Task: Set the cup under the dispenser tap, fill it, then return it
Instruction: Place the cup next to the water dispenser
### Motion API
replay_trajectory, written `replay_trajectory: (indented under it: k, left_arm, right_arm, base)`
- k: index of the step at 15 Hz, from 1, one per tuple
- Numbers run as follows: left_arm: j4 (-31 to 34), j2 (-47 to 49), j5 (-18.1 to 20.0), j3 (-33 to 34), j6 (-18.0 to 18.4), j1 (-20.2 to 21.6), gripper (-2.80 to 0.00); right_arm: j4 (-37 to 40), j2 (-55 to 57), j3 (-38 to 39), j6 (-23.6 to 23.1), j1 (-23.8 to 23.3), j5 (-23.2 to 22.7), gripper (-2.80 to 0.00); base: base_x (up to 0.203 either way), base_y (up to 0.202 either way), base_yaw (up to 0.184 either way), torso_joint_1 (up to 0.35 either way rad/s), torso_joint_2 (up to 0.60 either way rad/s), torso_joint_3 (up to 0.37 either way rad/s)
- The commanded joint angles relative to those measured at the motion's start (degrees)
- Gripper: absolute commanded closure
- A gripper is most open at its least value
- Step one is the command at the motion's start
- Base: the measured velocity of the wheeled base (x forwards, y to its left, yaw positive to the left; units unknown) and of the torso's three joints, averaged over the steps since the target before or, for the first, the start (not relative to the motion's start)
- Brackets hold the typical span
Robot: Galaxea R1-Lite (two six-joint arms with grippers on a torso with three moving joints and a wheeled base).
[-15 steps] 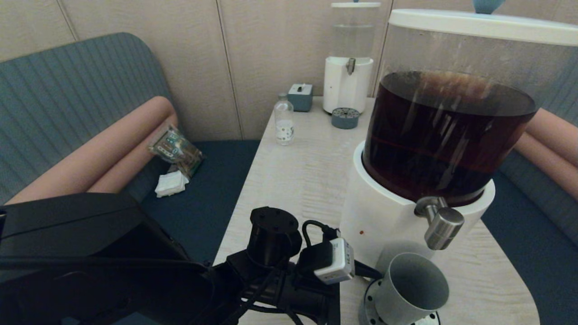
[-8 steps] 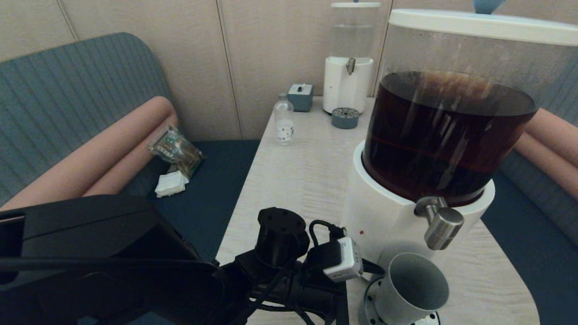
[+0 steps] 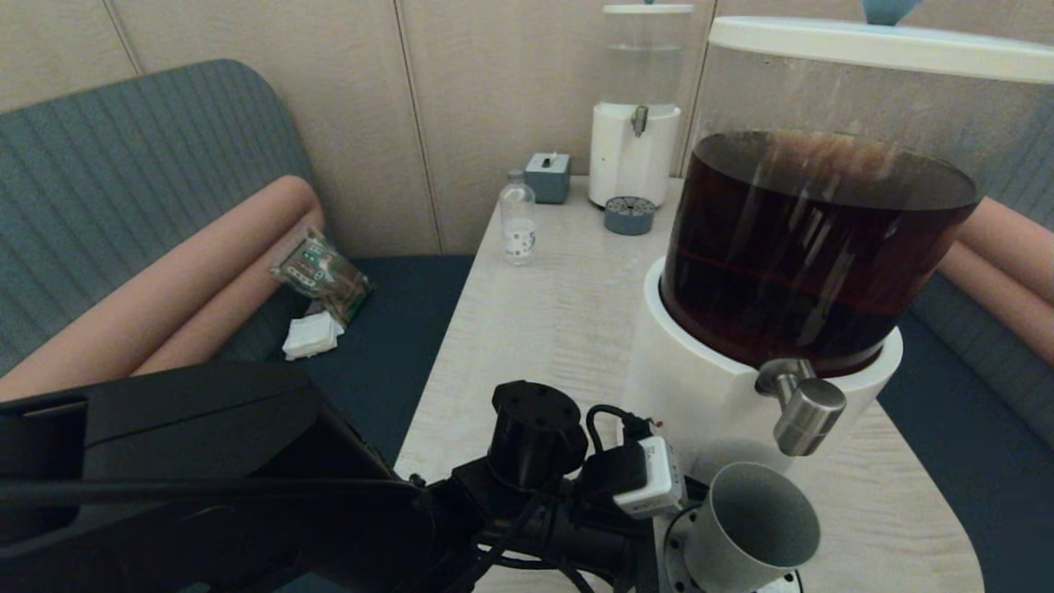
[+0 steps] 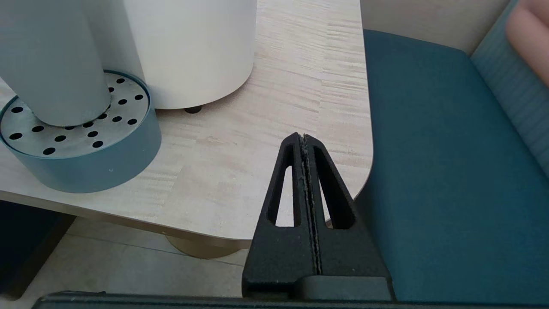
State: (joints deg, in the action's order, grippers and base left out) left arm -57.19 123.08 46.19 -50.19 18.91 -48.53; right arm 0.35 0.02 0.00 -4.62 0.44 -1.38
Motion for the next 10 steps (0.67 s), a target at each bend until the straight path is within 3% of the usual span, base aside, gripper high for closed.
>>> replay_trajectory:
  k: [1,10]
  left_arm:
    - [-0.44,0.75,0.3,-0.26,0.1,-0.34,-2.8]
    - [-0.29,3.75,0.21,-4.39,-0.54,-1.92,-2.8]
  right_arm:
    - [0.0,-0.46,0.53,-0.04,0.0,-0.03,0.0]
    - [0.0,-0.46,0.53,-0.04,0.0,-0.03,0.0]
  base:
    - [0.0,0.0,0.0,0.0,0.0,0.0]
    - [0.0,0.0,0.0,0.0,0.0,0.0]
